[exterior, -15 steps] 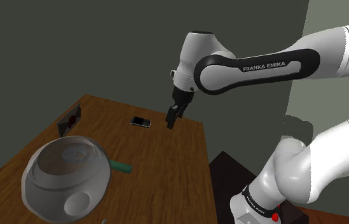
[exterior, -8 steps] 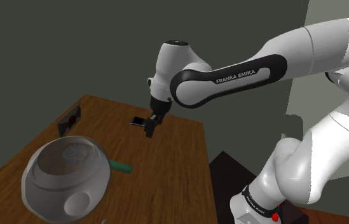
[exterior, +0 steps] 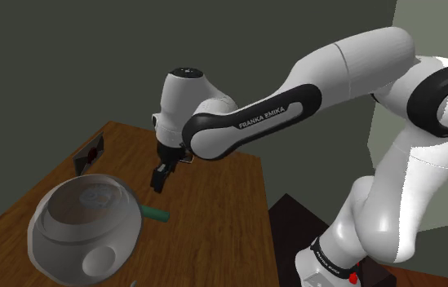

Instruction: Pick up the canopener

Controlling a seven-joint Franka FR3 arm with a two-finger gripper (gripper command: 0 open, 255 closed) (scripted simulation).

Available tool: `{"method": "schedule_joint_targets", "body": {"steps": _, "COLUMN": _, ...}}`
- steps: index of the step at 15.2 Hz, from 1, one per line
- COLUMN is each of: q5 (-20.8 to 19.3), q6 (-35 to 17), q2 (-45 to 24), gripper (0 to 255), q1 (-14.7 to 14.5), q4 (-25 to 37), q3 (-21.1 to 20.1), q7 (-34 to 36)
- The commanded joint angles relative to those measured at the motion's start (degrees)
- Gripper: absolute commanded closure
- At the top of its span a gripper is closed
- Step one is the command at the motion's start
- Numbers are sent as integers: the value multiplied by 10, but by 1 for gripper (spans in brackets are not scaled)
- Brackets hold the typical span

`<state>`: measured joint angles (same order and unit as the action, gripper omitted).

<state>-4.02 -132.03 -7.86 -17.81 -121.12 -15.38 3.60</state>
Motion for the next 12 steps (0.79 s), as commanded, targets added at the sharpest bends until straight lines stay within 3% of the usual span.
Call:
{"method": "schedule_joint_targets", "body": {"steps": 1, "q5": -17, "q6": -12, "q2": -38, "gripper": 0, "q1": -12, "q4": 30, "q3": -6, "q7": 8}}
{"method": "schedule_joint_targets", "body": {"steps": 7, "q5": -67, "q6": -31, "q2": -145, "gripper": 0, "q1": -55, "q4": 128, "q3": -13, "q7": 23}}
{"method": "schedule_joint_targets", "body": {"steps": 12, "q5": -78, "q6": -56, "q2": -171, "gripper": 0, "q1": -63, "q4": 130, "q3": -8, "q7": 29}}
